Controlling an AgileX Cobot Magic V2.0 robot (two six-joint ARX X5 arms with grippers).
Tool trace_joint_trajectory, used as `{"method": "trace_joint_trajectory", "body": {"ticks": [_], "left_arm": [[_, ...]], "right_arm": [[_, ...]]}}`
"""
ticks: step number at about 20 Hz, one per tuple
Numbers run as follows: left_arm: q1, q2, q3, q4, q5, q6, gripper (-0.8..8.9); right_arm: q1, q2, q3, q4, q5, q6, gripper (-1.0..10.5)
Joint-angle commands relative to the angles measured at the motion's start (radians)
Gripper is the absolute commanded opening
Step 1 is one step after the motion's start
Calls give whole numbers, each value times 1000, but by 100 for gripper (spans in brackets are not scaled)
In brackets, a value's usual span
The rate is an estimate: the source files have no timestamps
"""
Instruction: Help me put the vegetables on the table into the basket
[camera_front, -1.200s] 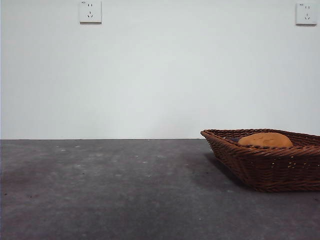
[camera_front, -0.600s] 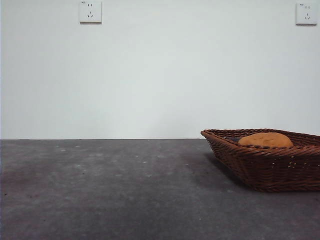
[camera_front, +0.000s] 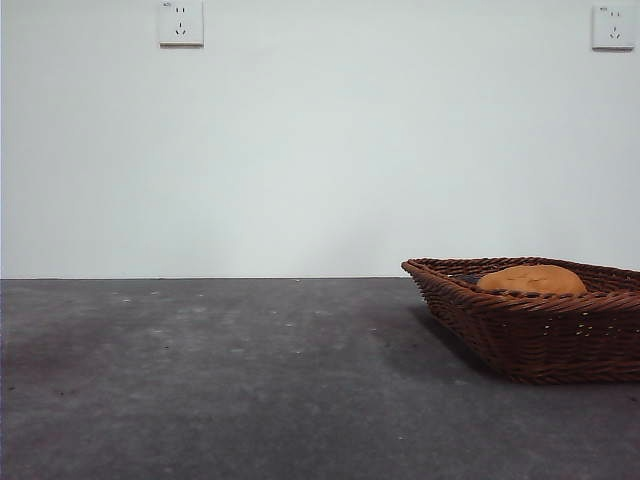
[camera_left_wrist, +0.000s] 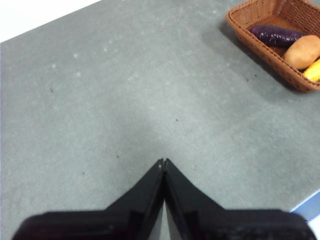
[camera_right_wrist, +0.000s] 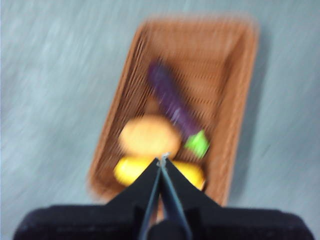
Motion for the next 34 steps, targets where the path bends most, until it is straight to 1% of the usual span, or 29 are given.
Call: {"method": "trace_joint_trajectory", "body": {"ticks": [1, 4, 6, 9, 11, 12, 14, 15, 16, 17, 18, 20, 22, 25, 29, 32, 34], "left_arm": [[3, 9, -4, 7, -3, 5, -4], [3, 26, -3, 2, -6, 7, -4], [3, 28, -3, 8, -3, -47, -4], [3, 25, -2, 76, -3, -50, -4], [1, 16, -2, 150, -3, -41, -4], [4, 5, -2, 212, -12, 0, -4], [40, -33, -4, 349, -8, 113, -4], [68, -60, -11, 411, 6, 153, -4], [110, -100, -31, 487, 51, 192, -4], [146, -137, -60, 552, 92, 214, -4], [183, -181, -103, 620, 111, 227, -4], [252, -272, -229, 756, 92, 268, -4], [303, -348, -364, 859, 95, 283, -4], [348, -450, -572, 931, 99, 238, -4], [371, -552, -869, 1040, 98, 127, -4], [383, -637, -1038, 1084, 98, 58, -4], [390, -688, -1125, 1091, 95, 29, -4]], "right_arm": [[0, 2, -1, 82, 18, -8, 2], [0, 2, -1, 171, 21, -8, 2], [0, 2, -1, 201, 21, -8, 2], [0, 2, -1, 210, 21, -8, 2], [0, 2, -1, 210, 21, -8, 2], [0, 2, -1, 209, 21, -8, 2], [0, 2, -1, 209, 21, -8, 2], [0, 2, -1, 209, 21, -8, 2], [0, 2, -1, 209, 21, -8, 2], [0, 2, -1, 209, 21, -8, 2], [0, 2, -1, 209, 21, -8, 2], [0, 3, -1, 209, 21, -8, 2], [0, 2, -1, 208, 21, -8, 2], [0, 3, -1, 209, 21, -8, 2], [0, 3, -1, 209, 21, -8, 2], [0, 3, -1, 209, 21, -8, 2], [0, 3, -1, 209, 21, -8, 2]]}}
